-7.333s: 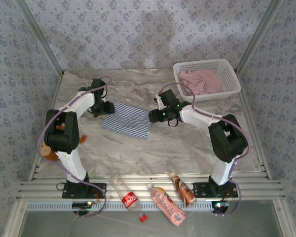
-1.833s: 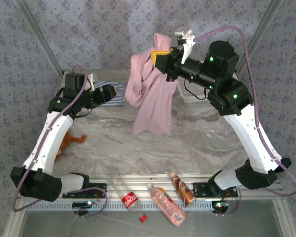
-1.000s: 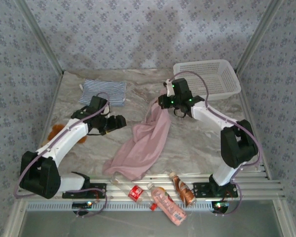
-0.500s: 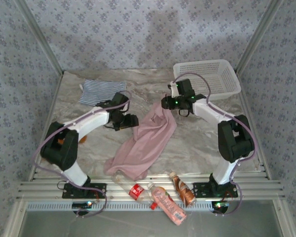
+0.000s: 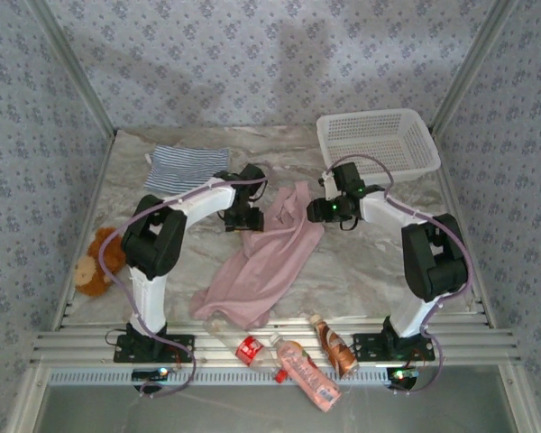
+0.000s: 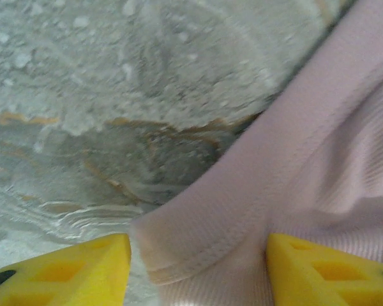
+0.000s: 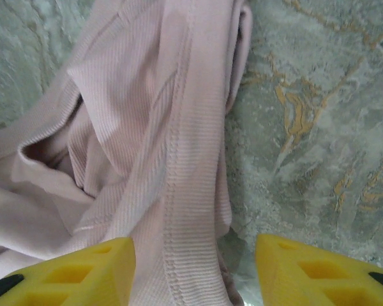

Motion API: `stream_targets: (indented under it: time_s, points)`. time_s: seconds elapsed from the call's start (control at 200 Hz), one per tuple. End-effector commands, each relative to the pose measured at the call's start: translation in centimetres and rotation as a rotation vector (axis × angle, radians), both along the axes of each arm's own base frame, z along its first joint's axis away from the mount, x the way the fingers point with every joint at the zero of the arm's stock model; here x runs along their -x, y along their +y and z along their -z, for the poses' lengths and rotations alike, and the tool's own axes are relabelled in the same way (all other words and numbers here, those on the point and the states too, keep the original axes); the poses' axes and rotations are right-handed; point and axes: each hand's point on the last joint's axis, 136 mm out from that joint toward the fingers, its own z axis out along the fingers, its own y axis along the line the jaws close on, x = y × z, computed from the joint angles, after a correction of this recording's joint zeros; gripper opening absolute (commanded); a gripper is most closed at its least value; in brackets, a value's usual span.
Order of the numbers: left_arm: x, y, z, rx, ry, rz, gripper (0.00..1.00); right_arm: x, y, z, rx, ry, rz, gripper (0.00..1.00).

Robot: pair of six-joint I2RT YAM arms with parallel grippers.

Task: Fold and stack the tank tops

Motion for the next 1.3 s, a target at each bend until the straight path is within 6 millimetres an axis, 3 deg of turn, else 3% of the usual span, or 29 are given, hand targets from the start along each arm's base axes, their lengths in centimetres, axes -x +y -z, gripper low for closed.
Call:
stream_targets:
  time_s: [0.0, 0.3, 0.47, 0.6, 0.72, 0.879, 0.909, 0.999, 1.144, 1.294]
  points:
    - [0.4, 0.8, 0.0, -0.058, 0.021, 0.035, 0.54, 0.3, -0.7, 1.8, 0.049, 0.043, -0.009, 0.55]
    - [0.5, -0.9, 0.4, 0.034, 0.044, 0.062, 0.24, 0.0, 0.7, 4.1, 0.03, 0.107, -0.044, 0.5]
    - [-0.3, -0.8, -1.4, 0.055, 0.019, 0.079, 0.0, -0.2, 1.3, 3.1, -0.004, 0.097, -0.052, 0.18]
    - [-1.6, 0.2, -4.9, 0.071, -0.055, 0.058, 0.0, -0.5, 0.5, 0.0, -0.003, 0.036, -0.038, 0.02]
    - [-2.7, 1.5, -9.4, 0.07, -0.141, 0.057, 0.0, -1.4, -0.7, -4.5, -0.012, -0.076, -0.009, 0.0]
    - [-3.9, 3.3, -16.5, 0.065, -0.295, 0.05, 0.0, -2.1, -1.9, -12.0, -0.067, -0.263, 0.011, 0.0]
    - [-4.0, 3.7, -18.0, 0.066, -0.329, 0.045, 0.0, -2.7, -1.9, -15.0, -0.092, -0.34, 0.01, 0.0]
    - [-4.3, 4.8, -22.7, 0.073, -0.449, 0.036, 0.0, -2.7, -2.1, -21.0, -0.143, -0.513, -0.011, 0.0]
    - [-3.6, 6.1, -28.8, 0.11, -0.61, 0.023, 0.0, -0.7, -1.2, -29.0, -0.249, -0.723, -0.087, 0.0]
    - [-1.7, 7.3, -33.4, 0.154, -0.733, 0.027, 0.0, 2.5, -0.5, -35.0, -0.314, -0.884, -0.158, 0.0]
